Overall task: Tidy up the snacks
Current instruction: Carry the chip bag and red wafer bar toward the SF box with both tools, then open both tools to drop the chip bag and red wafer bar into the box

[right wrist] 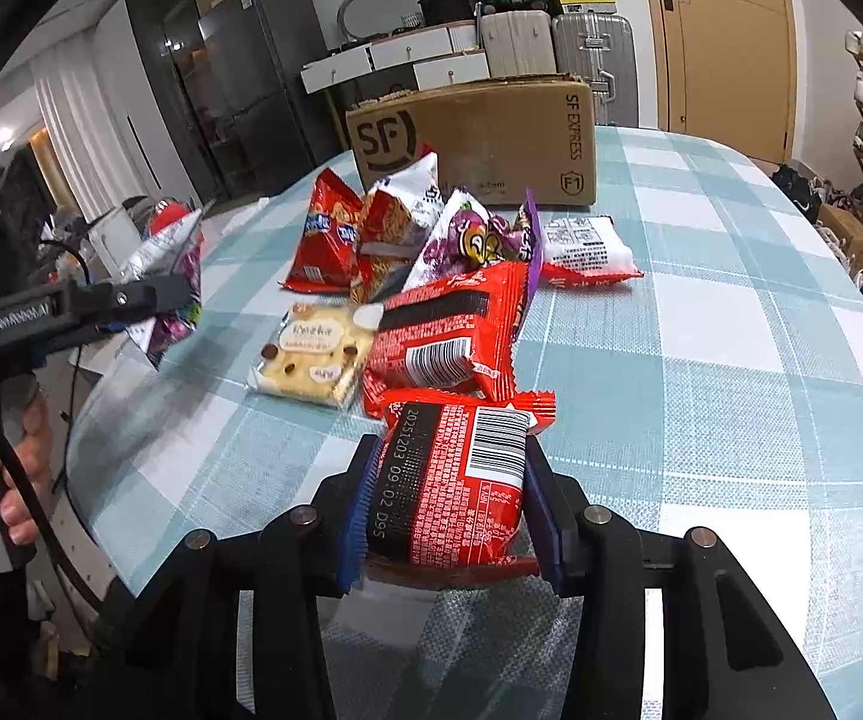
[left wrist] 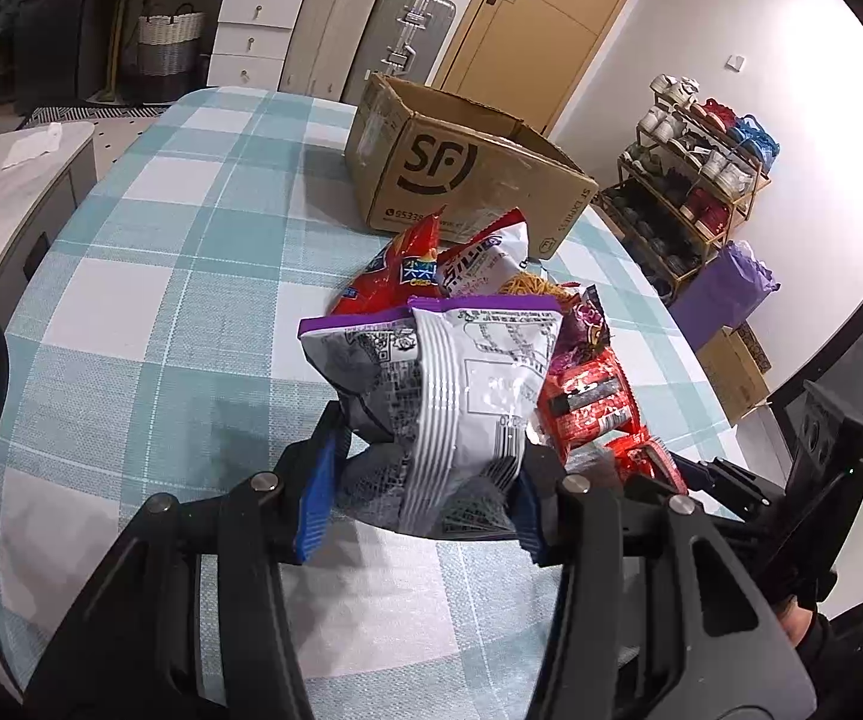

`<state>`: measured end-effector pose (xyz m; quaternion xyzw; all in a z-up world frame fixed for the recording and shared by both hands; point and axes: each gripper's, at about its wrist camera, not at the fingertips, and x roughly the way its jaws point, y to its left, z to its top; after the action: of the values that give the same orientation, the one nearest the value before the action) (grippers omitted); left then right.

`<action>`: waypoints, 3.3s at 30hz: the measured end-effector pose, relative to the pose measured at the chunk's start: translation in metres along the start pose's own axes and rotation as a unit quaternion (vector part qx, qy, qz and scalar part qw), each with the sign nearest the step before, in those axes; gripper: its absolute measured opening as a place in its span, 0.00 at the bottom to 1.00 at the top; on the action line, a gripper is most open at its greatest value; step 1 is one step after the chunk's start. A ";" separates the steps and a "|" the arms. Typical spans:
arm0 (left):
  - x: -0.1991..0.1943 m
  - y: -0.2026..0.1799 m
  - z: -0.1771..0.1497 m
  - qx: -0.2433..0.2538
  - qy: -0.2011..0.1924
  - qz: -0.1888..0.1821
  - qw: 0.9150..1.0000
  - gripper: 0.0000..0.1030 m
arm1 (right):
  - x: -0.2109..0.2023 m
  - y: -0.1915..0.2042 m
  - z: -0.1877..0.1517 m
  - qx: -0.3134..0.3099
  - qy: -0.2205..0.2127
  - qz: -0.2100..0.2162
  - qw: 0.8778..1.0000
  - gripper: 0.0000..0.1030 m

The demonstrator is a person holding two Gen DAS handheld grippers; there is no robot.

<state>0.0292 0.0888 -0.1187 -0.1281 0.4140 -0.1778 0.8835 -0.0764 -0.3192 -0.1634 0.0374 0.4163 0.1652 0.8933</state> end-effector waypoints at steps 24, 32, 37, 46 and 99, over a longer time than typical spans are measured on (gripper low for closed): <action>-0.035 -0.032 0.055 0.040 -0.033 -0.026 0.998 0.45 | -0.086 0.000 0.079 0.021 -0.126 0.074 0.989 0.44; -0.053 -0.059 0.099 0.070 -0.032 -0.043 0.996 0.45 | -0.114 0.003 0.138 0.016 -0.161 0.110 0.981 0.44; -0.061 -0.086 0.130 0.095 -0.042 -0.037 0.994 0.45 | -0.121 0.003 0.179 0.019 -0.167 0.128 0.977 0.44; -0.054 -0.116 0.199 0.105 -0.057 -0.022 0.993 0.45 | -0.112 0.001 0.250 0.010 -0.164 0.140 0.976 0.44; 0.217 -0.035 0.305 0.041 0.064 0.076 0.994 0.75 | 0.113 -0.084 0.323 0.014 -0.062 0.044 0.997 0.68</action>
<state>0.3881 -0.0097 -0.0642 -0.0484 0.4702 -0.1349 0.8709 0.2581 -0.3389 -0.0535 0.0783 0.3606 0.1960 0.9085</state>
